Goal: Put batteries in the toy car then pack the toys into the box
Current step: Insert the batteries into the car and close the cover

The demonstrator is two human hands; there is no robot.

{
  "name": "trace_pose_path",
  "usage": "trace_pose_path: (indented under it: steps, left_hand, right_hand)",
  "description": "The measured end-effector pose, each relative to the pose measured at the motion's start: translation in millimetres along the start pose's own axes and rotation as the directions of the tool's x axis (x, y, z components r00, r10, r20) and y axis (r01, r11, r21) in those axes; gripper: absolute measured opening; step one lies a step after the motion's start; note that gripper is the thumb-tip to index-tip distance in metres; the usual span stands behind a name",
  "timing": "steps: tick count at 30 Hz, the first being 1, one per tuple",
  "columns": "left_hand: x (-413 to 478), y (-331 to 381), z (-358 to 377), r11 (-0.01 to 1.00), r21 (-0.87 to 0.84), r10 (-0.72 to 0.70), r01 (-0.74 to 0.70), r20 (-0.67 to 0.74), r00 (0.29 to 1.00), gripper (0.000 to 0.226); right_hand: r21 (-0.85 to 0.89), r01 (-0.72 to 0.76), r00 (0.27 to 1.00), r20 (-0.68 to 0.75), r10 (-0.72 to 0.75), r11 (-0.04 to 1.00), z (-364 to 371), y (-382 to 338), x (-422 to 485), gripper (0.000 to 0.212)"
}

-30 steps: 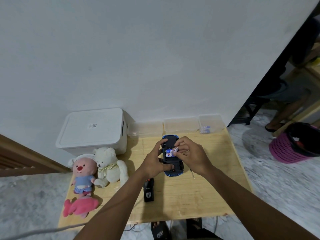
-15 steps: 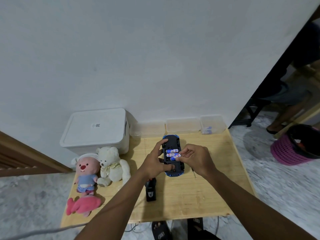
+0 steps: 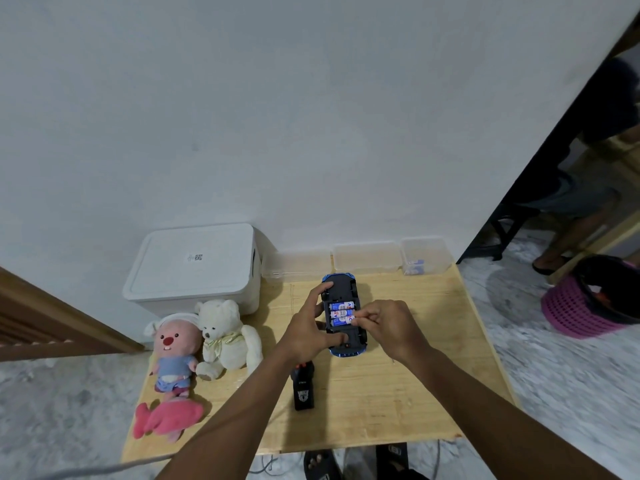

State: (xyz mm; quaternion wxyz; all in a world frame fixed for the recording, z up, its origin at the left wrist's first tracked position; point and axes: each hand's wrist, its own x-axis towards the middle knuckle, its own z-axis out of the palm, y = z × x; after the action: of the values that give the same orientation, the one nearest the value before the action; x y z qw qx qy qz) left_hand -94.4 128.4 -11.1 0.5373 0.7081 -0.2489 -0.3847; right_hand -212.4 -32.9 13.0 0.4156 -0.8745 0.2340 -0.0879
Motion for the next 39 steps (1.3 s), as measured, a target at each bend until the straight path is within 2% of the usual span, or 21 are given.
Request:
trace_pose_path:
  steps: [10, 14, 18, 21, 23, 26, 28, 30, 33, 35, 36, 39]
  left_hand:
    - [1.5, -0.2, 1.5, 1.000, -0.011, 0.015, -0.014, 0.024, 1.000, 0.099]
    - [0.6, -0.5, 4.9, 1.000, 0.011, 0.023, -0.023, 0.038, 0.999, 0.099]
    - [-0.3, -1.5, 10.2, 1.000, 0.017, 0.022, -0.023, 0.038, 0.999, 0.099]
    - [1.4, -2.8, 11.1, 1.000, 0.012, 0.018, -0.019, 0.031, 0.999, 0.098]
    - [3.3, -2.7, 10.9, 1.000, 0.000, 0.012, -0.012, 0.022, 1.000, 0.098]
    - [4.8, -2.3, 11.7, 1.000, -0.005, 0.001, -0.001, 0.012, 1.000, 0.097]
    - [5.7, -2.8, 14.4, 1.000, -0.009, -0.011, 0.011, 0.014, 1.000, 0.097]
    - [7.5, -3.7, 18.2, 1.000, -0.014, -0.022, 0.022, 0.022, 1.000, 0.096]
    - [10.6, -5.3, 24.7, 0.999, -0.012, -0.041, 0.042, 0.038, 0.998, 0.095]
    - [11.5, -8.5, 28.4, 0.999, -0.012, -0.045, 0.046, 0.044, 0.998, 0.094]
    - [11.4, -10.5, 30.0, 0.999, -0.014, -0.047, 0.047, 0.045, 0.998, 0.093]
    - [11.9, -16.5, 34.5, 0.998, -0.019, -0.059, 0.060, 0.042, 0.997, 0.093]
  right_hand:
    - [-0.191, 0.041, 0.993, 0.113, -0.019, 0.981, -5.8, 0.4, 8.4, 0.012]
    - [-0.128, -0.071, 0.994, 0.070, 0.080, 0.989, -7.0, 1.1, 9.7, 0.001]
    - [-0.054, -0.166, 0.983, 0.073, 0.170, 0.985, -10.5, 4.1, 12.8, 0.011]
    - [-0.126, -0.048, 0.995, 0.079, 0.059, 0.991, -8.2, 7.7, 7.9, 0.004]
    - [-0.200, 0.080, 0.994, 0.088, -0.064, 0.976, -5.5, 14.6, 0.7, 0.010]
    - [-0.224, 0.152, 0.986, 0.096, -0.133, 0.963, -7.6, 26.9, -8.2, 0.019]
    - [-0.202, 0.169, 0.982, 0.121, -0.147, 0.965, -9.8, 33.3, -9.1, 0.020]
    - [-0.080, 0.129, 0.988, 0.098, -0.121, 0.988, -14.3, 33.6, -6.9, 0.019]
    - [0.013, 0.071, 0.996, -0.050, -0.070, 0.997, -27.6, 40.3, -0.5, 0.023]
    - [-0.029, 0.059, 0.991, -0.120, -0.062, 0.998, -38.5, 55.8, 3.3, 0.024]
    - [-0.083, 0.026, 0.994, -0.107, -0.035, 0.996, -44.4, 65.6, 4.5, 0.025]
    - [-0.323, -0.095, 0.987, 0.091, 0.131, 0.942, -55.0, 99.7, 4.1, 0.029]
